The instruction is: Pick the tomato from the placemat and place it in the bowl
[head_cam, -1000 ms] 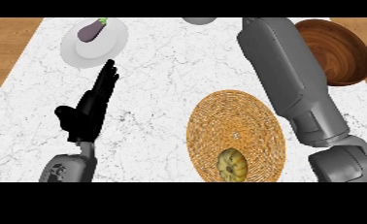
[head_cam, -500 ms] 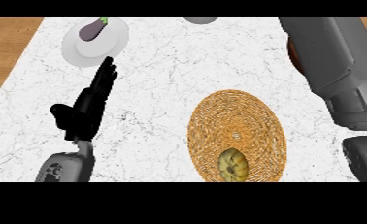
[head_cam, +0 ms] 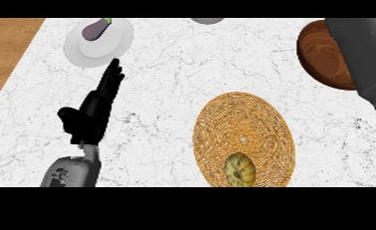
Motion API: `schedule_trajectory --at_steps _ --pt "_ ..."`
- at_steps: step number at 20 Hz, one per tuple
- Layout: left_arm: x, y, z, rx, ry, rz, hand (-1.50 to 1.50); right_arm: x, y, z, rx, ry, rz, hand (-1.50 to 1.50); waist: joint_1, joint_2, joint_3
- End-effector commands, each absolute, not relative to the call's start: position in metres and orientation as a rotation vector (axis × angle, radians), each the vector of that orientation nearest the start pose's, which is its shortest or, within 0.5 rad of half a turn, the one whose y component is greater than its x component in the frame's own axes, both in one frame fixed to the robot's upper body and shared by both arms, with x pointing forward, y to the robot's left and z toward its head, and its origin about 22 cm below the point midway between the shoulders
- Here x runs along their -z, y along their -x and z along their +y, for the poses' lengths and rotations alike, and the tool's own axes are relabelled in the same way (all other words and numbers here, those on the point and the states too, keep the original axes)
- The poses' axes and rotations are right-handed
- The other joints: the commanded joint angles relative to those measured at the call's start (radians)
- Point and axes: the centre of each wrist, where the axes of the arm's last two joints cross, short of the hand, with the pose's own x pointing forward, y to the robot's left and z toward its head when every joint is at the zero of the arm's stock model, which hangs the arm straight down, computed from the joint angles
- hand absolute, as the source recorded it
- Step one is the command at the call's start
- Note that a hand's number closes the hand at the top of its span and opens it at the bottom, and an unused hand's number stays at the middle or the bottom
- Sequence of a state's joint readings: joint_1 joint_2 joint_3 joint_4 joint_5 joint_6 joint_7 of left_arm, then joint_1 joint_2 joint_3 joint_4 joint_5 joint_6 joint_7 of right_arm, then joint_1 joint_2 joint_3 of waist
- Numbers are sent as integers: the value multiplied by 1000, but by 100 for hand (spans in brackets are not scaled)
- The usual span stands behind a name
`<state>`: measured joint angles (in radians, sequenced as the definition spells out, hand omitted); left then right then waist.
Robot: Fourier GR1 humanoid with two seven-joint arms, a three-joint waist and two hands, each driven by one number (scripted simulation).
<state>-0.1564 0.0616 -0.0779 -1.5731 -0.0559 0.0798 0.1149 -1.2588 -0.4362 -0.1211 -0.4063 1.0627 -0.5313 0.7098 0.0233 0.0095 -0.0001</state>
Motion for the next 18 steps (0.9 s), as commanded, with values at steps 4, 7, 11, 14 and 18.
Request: schedule_trajectory --at_steps 4,7,11,14,18 --pt "-36 -270 203 134 -45 -1611 0 -172 -467 -298 -69 1568 -1027 150 11 3 1" --pt "-45 -277 200 140 -52 -1610 0 -172 -461 -323 -66 1600 -991 150 16 6 1" --pt "-25 -269 200 137 -59 -1595 0 -141 -443 -361 -82 1586 -965 150 5 2 1" --pt "-33 -276 214 137 -41 -1596 0 -127 -432 -379 -71 1557 -926 150 10 5 2" --pt "-31 -279 204 135 -39 -1596 0 -115 -425 -389 38 1380 -940 150 17 10 4"
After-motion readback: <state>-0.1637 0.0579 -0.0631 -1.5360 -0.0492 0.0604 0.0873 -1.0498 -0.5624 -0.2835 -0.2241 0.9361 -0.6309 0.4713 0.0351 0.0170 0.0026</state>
